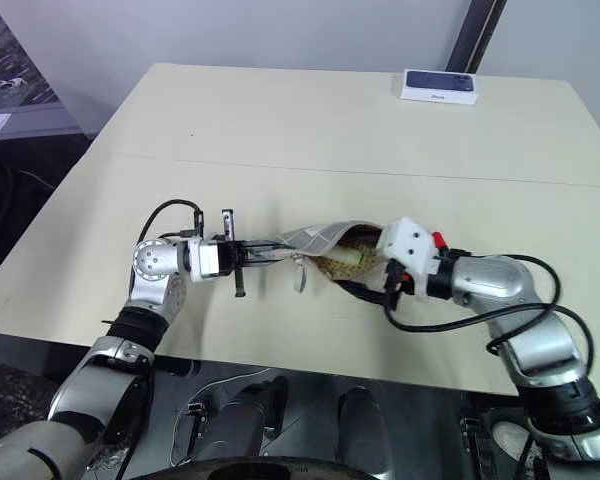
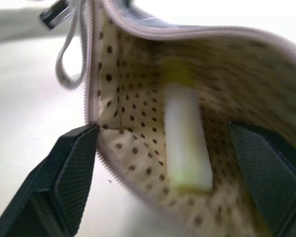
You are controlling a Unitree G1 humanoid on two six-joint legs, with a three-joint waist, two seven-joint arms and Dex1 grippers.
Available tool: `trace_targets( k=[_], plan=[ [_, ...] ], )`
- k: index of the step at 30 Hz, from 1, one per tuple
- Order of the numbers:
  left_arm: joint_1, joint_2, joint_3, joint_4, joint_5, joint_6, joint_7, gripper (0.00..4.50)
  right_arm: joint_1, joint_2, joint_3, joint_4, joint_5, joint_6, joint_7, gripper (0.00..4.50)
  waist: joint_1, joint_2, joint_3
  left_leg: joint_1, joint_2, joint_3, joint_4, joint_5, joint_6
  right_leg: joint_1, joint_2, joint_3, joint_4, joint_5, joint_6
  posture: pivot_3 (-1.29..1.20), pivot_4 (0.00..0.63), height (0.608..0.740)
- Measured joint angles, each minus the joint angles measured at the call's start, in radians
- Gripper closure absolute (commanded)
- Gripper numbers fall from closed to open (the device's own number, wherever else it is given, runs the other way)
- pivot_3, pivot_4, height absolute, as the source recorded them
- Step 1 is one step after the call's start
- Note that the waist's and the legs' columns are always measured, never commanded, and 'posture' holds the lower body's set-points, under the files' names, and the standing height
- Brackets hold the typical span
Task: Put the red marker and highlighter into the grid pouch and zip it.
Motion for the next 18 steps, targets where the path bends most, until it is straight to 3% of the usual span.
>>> trace_targets(
  k=[6, 9, 13, 18],
  plan=[
    [0.000, 0.005, 0.016, 0.025, 0.014, -0.007, 0.010, 4.50, 0.156, -0.008, -0.225, -0.093, 0.128, 0.089, -0.034, 0.07, -0.003, 0.000, 0.000, 0.000, 0.000, 0.000, 0.000, 0.000, 0.000, 0.000, 0.000, 0.000, 0.000, 0.000, 0.000, 0.00, 0.150, 0.740],
    [0.001, 0.003, 0.018, 0.027, 0.020, -0.010, 0.014, 4.50, 0.214, 0.018, -0.314, -0.084, 0.106, 0.085, -0.114, 0.07, 0.000, 0.000, 0.000, 0.000, 0.000, 0.000, 0.001, 0.000, 0.000, 0.001, 0.000, 0.000, 0.000, 0.000, 0.000, 0.00, 0.150, 0.740],
    [0.001, 0.000, 0.019, 0.038, 0.024, -0.023, 0.023, 4.50, 0.283, 0.074, -0.315, 0.013, -0.062, 0.083, -0.313, 0.07, -0.001, -0.001, -0.001, 0.000, 0.000, 0.000, 0.001, 0.000, 0.000, 0.000, 0.000, 0.000, 0.000, 0.000, 0.000, 0.00, 0.150, 0.740],
    [0.000, -0.017, 0.018, 0.047, 0.039, -0.029, 0.025, 4.50, 0.288, 0.146, -0.256, 0.070, -0.113, 0.119, -0.417, 0.07, -0.004, 0.000, -0.001, 0.000, 0.000, 0.000, 0.001, 0.000, 0.000, 0.000, 0.000, 0.000, 0.001, 0.000, 0.000, 0.00, 0.150, 0.740]
  ],
)
